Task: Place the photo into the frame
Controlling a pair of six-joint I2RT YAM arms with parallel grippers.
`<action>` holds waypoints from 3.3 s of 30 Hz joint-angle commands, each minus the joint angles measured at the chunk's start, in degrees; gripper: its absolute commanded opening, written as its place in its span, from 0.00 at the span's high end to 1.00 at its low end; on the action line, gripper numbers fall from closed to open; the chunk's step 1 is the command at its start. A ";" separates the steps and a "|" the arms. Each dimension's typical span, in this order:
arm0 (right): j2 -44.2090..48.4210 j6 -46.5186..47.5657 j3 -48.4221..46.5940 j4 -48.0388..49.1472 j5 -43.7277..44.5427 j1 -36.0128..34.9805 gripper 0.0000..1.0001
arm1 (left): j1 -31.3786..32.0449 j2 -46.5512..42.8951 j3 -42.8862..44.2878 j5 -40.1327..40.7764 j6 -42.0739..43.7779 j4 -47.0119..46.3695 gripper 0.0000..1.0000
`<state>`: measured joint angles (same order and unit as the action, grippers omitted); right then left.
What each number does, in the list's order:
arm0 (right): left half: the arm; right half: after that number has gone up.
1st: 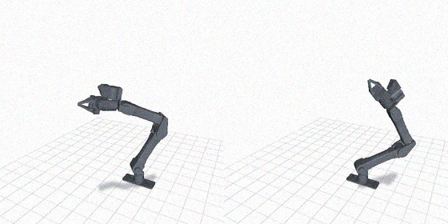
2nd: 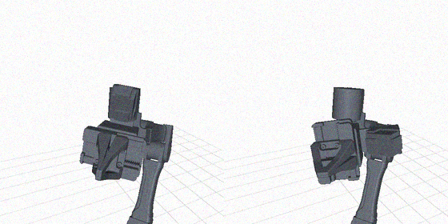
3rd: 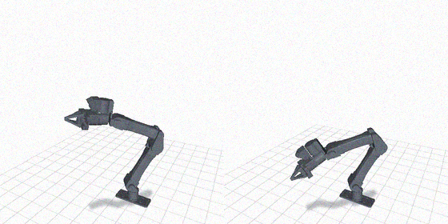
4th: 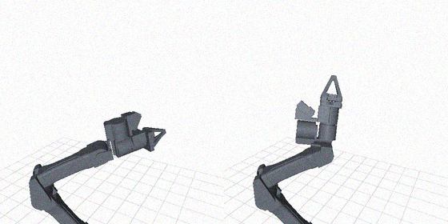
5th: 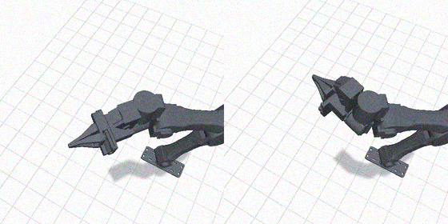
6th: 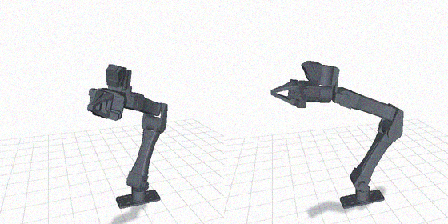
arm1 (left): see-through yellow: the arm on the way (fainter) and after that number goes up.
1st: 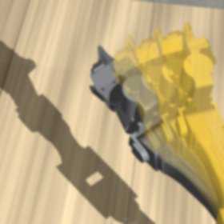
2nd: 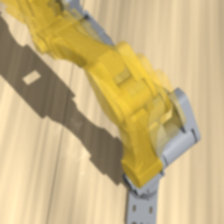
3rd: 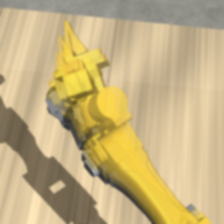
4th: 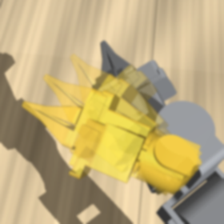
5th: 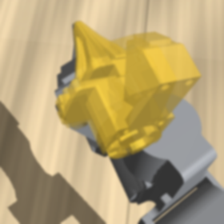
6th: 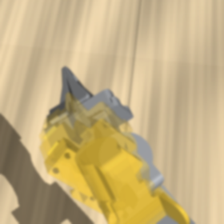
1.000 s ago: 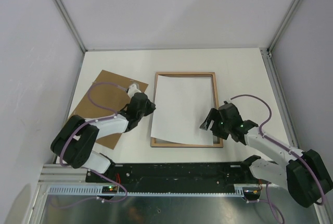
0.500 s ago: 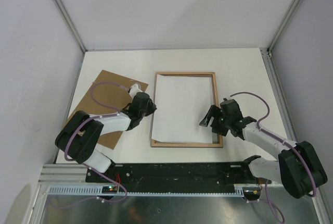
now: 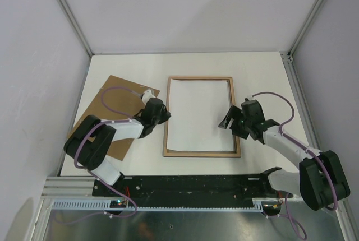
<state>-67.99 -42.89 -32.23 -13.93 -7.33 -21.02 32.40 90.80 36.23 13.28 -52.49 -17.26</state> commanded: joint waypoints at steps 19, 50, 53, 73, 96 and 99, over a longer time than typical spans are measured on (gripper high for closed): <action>7.00 7.05 -6.36 -9.54 5.16 6.19 0.18 | 0.89 3.74 5.17 -1.48 2.80 -2.25 1.00; 5.52 8.49 -6.29 -7.74 3.90 8.74 0.20 | -8.40 -2.85 8.84 -6.70 7.09 19.12 0.76; 6.11 8.77 -6.33 -8.01 4.25 8.78 0.21 | -9.15 1.16 11.08 -7.87 6.55 21.11 0.89; 9.86 11.00 -6.35 -10.23 4.00 11.39 0.26 | -0.81 19.00 26.53 -9.64 5.50 24.27 1.00; 11.60 11.99 -7.62 -11.27 -0.08 13.44 0.24 | 3.79 15.80 33.36 -7.00 7.00 29.32 0.86; 10.74 10.69 -8.24 -10.23 0.75 10.54 0.24 | -0.26 9.63 30.35 -5.35 8.32 30.95 0.70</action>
<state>-57.41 -31.38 -37.12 -25.85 -6.07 -7.64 36.29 110.56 68.79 4.45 -46.61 10.35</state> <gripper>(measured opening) 0.759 0.222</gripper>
